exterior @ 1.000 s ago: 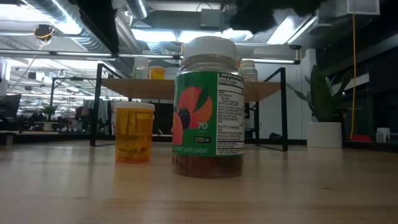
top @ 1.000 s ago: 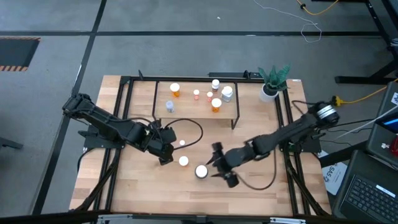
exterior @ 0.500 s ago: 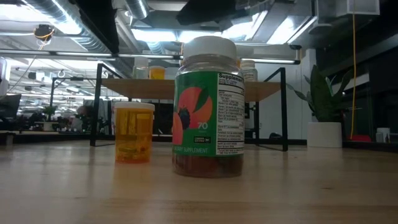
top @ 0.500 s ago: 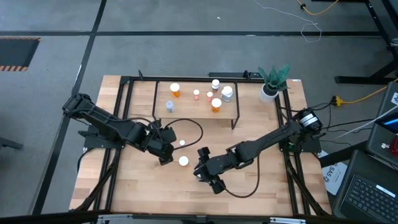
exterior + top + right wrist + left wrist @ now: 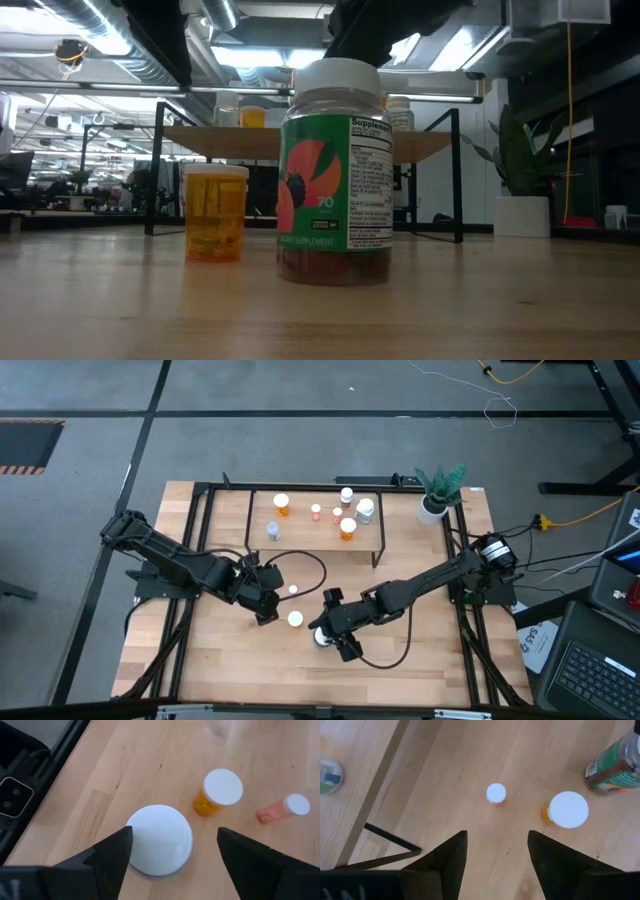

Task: Pick and place medicine bottles onto shelf by color
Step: Put the green medicine container on the shelf, then put the green pill bottle on the shelf

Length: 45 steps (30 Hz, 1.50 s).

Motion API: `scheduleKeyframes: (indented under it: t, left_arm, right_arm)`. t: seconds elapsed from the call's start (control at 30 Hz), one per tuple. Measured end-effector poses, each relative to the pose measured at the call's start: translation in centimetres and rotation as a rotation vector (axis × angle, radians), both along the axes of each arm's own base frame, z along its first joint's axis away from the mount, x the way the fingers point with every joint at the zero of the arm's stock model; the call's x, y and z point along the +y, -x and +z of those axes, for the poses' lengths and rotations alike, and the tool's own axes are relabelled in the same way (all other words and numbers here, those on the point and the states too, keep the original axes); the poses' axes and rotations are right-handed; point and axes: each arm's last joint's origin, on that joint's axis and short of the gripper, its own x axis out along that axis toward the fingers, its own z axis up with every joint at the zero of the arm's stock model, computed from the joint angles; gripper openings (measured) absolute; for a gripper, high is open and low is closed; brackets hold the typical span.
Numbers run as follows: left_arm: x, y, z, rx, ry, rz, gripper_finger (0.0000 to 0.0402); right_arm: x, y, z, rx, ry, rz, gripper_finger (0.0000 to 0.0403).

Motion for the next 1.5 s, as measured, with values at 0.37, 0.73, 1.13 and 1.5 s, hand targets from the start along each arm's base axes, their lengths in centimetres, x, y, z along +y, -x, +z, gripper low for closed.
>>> scheduleKeyframes:
  t: [0.37,0.73,1.13,1.5]
  left_arm:
    - [0.0,0.0,0.0,0.001,0.000,0.000,0.0204]
    - [0.0,0.0,0.0,0.000,0.000,-0.001,0.0204]
    - [0.0,0.0,0.0,0.001,0.000,-0.001,0.0204]
    - [0.0,0.0,0.0,0.000,0.000,-0.001,0.0204]
  right_arm:
    - [0.1,0.1,-0.1,0.025,-0.040,0.038,0.0314]
    - [-0.1,0.0,-0.1,0.016,-0.035,0.027,0.0314]
    - [0.1,-0.5,1.1,-0.014,-0.047,0.030,0.0314]
    - [0.5,-0.1,1.1,0.019,-0.058,0.027,0.0314]
